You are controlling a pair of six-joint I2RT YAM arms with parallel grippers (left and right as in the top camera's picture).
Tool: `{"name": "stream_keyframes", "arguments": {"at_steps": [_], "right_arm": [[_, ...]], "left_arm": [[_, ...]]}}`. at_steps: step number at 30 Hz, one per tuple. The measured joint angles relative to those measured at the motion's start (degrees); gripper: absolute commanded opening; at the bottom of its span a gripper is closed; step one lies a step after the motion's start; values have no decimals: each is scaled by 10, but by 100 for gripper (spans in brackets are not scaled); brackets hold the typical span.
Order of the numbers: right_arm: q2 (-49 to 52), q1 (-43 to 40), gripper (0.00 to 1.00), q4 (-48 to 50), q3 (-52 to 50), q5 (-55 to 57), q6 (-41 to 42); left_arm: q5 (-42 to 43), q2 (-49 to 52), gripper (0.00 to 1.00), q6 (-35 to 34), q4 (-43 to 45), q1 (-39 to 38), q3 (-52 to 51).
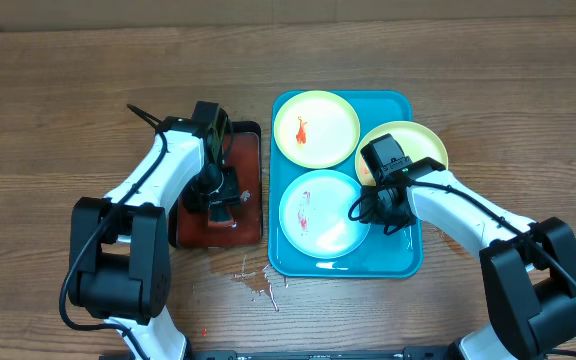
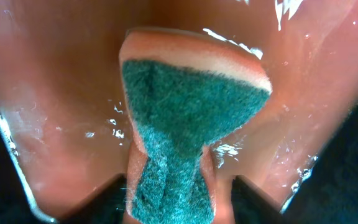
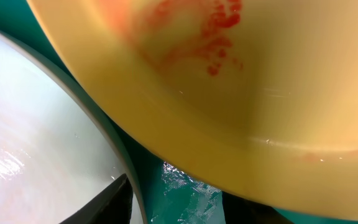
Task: Clean dirty plates on tray and stack at the side
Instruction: 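Dip the sponge in the red tray liquid with the left gripper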
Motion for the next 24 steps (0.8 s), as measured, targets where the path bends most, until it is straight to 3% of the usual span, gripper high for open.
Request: {"name": "stream_keyframes", "arguments": {"at_steps": [11, 12, 14, 15, 16, 19, 24], "right_arm": [[0, 0, 48, -1, 0, 0, 0], [0, 0, 48, -1, 0, 0, 0], [0, 0, 48, -1, 0, 0, 0], [0, 0, 48, -1, 0, 0, 0], [0, 0, 48, -1, 0, 0, 0], [0, 0, 48, -1, 0, 0, 0], [0, 0, 48, -1, 0, 0, 0]], "left_arm": [[-11, 0, 12, -2, 96, 0, -28], [-11, 0, 11, -2, 100, 0, -34], [-11, 0, 32, 2, 106, 0, -41], [-11, 0, 37, 3, 105, 0, -42], [-10, 0, 35, 2, 103, 0, -44], [-11, 0, 5, 2, 98, 0, -50], [-6, 0, 4, 9, 100, 0, -51]]}}
